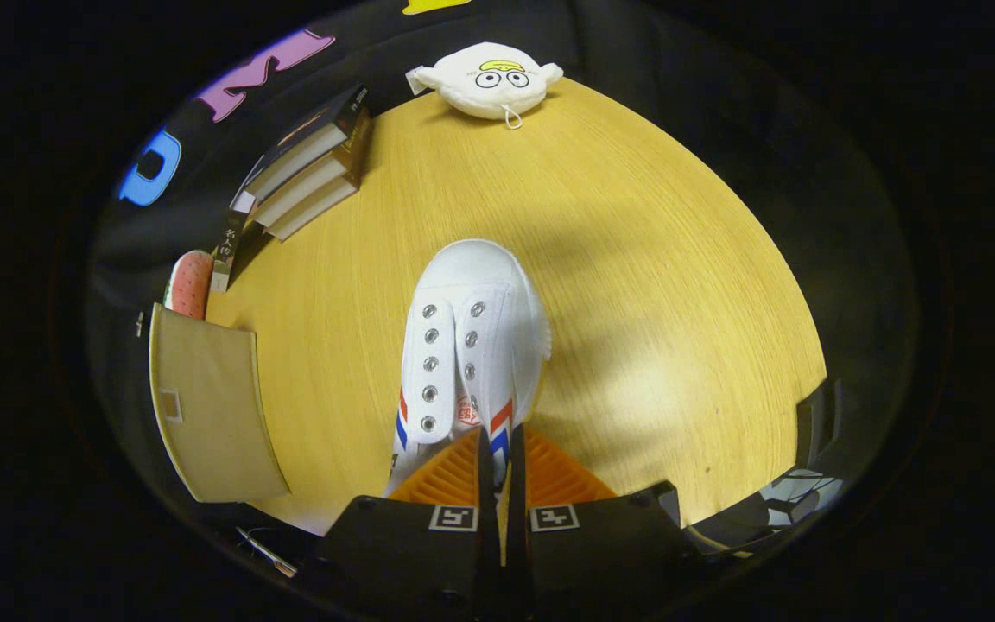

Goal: Open the storage box then place both shoes into the box .Put the left shoe in first, then the right shoe, with the right side of both shoes facing outward in a uniform manner.

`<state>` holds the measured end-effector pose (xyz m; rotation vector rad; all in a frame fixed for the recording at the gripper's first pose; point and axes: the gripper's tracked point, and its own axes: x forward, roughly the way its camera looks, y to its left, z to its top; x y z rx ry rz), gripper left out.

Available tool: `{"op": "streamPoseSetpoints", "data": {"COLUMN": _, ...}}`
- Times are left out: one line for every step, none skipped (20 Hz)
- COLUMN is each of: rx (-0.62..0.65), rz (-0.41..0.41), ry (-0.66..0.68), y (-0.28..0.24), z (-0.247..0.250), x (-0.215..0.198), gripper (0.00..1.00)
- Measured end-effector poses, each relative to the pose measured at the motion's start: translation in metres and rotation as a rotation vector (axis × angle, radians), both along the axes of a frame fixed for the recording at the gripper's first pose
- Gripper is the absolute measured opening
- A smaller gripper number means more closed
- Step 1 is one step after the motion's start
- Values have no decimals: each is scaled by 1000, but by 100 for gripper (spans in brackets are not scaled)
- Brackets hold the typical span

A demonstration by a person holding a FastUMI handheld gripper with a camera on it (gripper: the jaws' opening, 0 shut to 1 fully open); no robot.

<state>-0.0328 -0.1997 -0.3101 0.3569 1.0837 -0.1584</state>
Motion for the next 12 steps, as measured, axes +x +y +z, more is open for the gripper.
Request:
{"op": "streamPoseSetpoints", "data": {"rx": -6, "rz": 1, "ry": -14, "y": 7, "z": 7, "x": -1, "gripper": 7}}
{"op": "streamPoseSetpoints", "data": {"rx": -13, "rz": 8, "ry": -29, "y": 15, "z": 15, "x": -3, "gripper": 7}}
{"op": "streamPoseSetpoints", "data": {"rx": -16, "rz": 11, "ry": -42, "y": 24, "z": 23, "x": -3, "gripper": 7}}
{"op": "streamPoseSetpoints", "data": {"rx": -13, "rz": 12, "ry": -58, "y": 33, "z": 33, "x": -3, "gripper": 7}}
{"op": "streamPoseSetpoints", "data": {"rx": -10, "rz": 15, "ry": -75, "y": 43, "z": 43, "x": -2, "gripper": 7}}
{"op": "streamPoseSetpoints", "data": {"rx": -6, "rz": 18, "ry": -92, "y": 54, "z": 54, "x": -1, "gripper": 7}}
{"op": "streamPoseSetpoints", "data": {"rx": -4, "rz": 24, "ry": -115, "y": 66, "z": 67, "x": 1, "gripper": 7}}
{"op": "streamPoseSetpoints", "data": {"rx": -5, "rz": 34, "ry": -136, "y": 78, "z": 80, "x": 2, "gripper": 7}}
{"op": "streamPoseSetpoints", "data": {"rx": -4, "rz": 46, "ry": -158, "y": 91, "z": 93, "x": 3, "gripper": 7}}
{"op": "streamPoseSetpoints", "data": {"rx": -2, "rz": 58, "ry": -179, "y": 104, "z": 107, "x": 4, "gripper": 7}}
{"op": "streamPoseSetpoints", "data": {"rx": 5, "rz": 71, "ry": -200, "y": 118, "z": 121, "x": 5, "gripper": 7}}
{"op": "streamPoseSetpoints", "data": {"rx": 14, "rz": 85, "ry": -219, "y": 134, "z": 133, "x": 6, "gripper": 7}}
